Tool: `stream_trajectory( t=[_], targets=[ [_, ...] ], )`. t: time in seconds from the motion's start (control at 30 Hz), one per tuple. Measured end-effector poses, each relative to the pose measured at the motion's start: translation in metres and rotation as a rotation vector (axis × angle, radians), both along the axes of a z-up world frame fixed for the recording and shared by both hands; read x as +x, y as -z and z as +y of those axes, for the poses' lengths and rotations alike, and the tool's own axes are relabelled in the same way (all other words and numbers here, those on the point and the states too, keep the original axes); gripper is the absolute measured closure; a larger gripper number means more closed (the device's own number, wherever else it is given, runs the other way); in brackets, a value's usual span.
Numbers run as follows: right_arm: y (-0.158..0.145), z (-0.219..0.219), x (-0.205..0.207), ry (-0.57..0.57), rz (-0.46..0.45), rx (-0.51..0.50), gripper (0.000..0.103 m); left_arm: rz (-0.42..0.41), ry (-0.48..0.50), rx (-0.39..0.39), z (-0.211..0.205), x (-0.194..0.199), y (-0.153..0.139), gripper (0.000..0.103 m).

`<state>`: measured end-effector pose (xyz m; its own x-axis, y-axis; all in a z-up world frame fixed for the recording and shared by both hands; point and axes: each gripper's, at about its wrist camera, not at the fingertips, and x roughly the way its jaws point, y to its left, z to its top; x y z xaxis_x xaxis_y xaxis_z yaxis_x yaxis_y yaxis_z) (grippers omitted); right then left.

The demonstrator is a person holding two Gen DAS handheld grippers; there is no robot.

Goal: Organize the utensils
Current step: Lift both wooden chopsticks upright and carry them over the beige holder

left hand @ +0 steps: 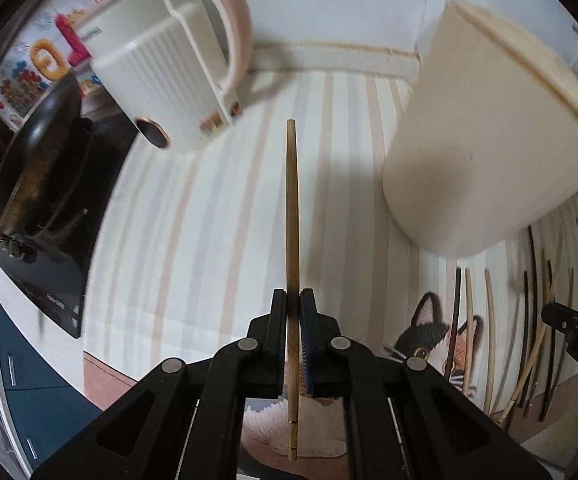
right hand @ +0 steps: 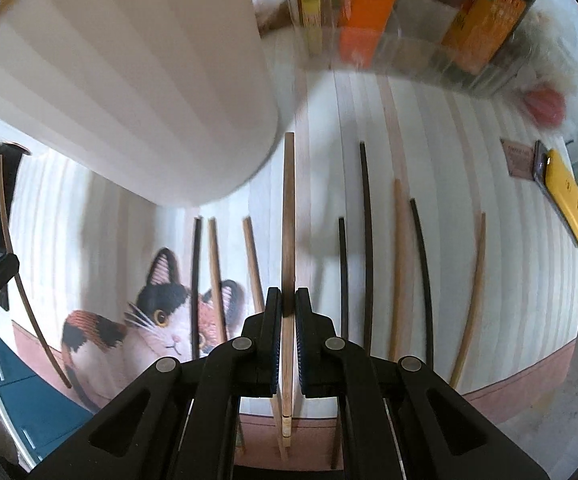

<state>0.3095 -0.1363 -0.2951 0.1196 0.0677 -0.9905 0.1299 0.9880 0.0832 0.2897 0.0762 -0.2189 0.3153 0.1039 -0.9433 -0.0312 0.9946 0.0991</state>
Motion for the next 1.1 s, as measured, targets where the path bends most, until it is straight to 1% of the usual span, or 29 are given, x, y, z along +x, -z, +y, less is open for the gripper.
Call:
stream_trajectory(
  t=[0.03,0.17,0.2,0.33,0.43,0.53,0.63,0.73,0.87,1.0,1.1],
  targets=[
    [-0.007,0.0,0.0,-0.002,-0.012,0.004,0.096,-0.018,-0.007,-0.002,-0.001,-0.001,-0.009,0.099],
    [-0.037,-0.008,-0.004,0.011,-0.082,0.017,0.096,-0.07,-0.014,-0.011,-0.001,-0.001,-0.031,0.099],
    [-0.041,-0.009,0.002,0.018,-0.095,0.02,0.096,-0.083,-0.017,-0.016,-0.001,-0.002,-0.036,0.099],
    [-0.073,-0.026,-0.001,0.061,-0.166,0.041,0.096,-0.145,-0.026,-0.048,0.0,-0.006,-0.065,0.099],
    [-0.092,-0.034,0.007,0.088,-0.21,0.05,0.096,-0.2,-0.032,-0.074,0.0,-0.009,-0.089,0.099],
    [-0.121,-0.044,0.009,0.105,-0.272,0.044,0.096,-0.259,-0.033,-0.102,-0.004,-0.009,-0.116,0.099],
    [-0.148,-0.05,0.016,0.109,-0.322,0.051,0.096,-0.299,-0.021,-0.144,-0.011,-0.006,-0.139,0.099],
    [-0.179,-0.052,0.026,0.096,-0.384,0.047,0.096,-0.335,0.005,-0.195,-0.023,0.005,-0.165,0.099],
    [-0.221,-0.05,0.049,0.086,-0.476,0.031,0.096,-0.376,0.042,-0.25,-0.039,0.025,-0.191,0.099],
    [-0.245,-0.045,0.073,0.088,-0.546,0.023,0.096,-0.41,0.086,-0.305,-0.054,0.053,-0.212,0.099],
    [-0.258,-0.041,0.093,0.096,-0.58,0.027,0.096,-0.42,0.123,-0.314,-0.066,0.076,-0.217,0.099]
  ],
)
